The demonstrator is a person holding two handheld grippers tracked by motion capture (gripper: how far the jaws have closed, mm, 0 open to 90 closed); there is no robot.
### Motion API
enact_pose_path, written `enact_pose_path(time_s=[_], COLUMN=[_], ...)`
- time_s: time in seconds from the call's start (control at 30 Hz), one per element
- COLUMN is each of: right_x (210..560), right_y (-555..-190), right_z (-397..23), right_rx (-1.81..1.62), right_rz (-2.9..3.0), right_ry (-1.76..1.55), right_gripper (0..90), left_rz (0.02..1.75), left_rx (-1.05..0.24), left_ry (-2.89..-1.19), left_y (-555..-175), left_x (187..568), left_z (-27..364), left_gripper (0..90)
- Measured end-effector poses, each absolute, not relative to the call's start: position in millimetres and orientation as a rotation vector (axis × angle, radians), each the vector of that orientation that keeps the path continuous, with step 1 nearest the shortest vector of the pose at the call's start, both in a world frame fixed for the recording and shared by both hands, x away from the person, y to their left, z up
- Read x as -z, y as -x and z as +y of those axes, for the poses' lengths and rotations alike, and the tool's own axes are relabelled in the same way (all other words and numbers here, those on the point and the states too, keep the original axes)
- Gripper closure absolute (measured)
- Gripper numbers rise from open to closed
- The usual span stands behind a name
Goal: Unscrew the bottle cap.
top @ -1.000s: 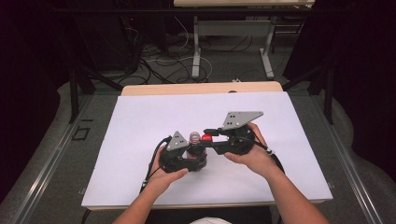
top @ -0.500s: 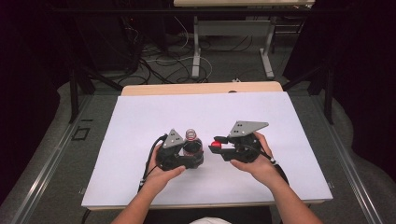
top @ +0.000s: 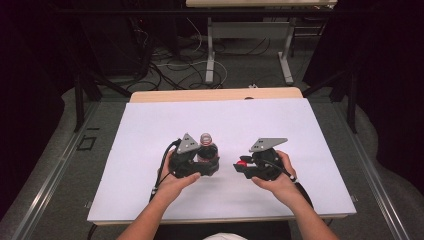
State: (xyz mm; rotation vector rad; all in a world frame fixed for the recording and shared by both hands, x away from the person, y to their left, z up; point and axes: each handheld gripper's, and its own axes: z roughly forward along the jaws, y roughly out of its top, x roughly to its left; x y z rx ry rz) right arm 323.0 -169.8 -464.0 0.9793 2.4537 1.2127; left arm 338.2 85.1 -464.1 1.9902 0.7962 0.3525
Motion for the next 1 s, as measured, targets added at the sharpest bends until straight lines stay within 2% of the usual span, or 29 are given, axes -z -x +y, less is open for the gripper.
enact_pose_path(time_s=[0.5, 1.0], right_x=[481.1, 485.8], right_y=[-327.5, -327.9], right_z=[-200.6, -216.2], right_rx=[-1.128, -1.125], right_rz=[2.399, 2.335], right_ry=[-1.126, -1.167], right_gripper=[60.9, 60.9], left_rz=[0.801, 0.833], left_rx=[-0.371, -0.399], left_ry=[-1.974, -1.998], left_y=[-371.2, -411.3], left_x=[439.0, 441.4], left_z=[57.7, 25.5], left_gripper=[29.7, 29.7])
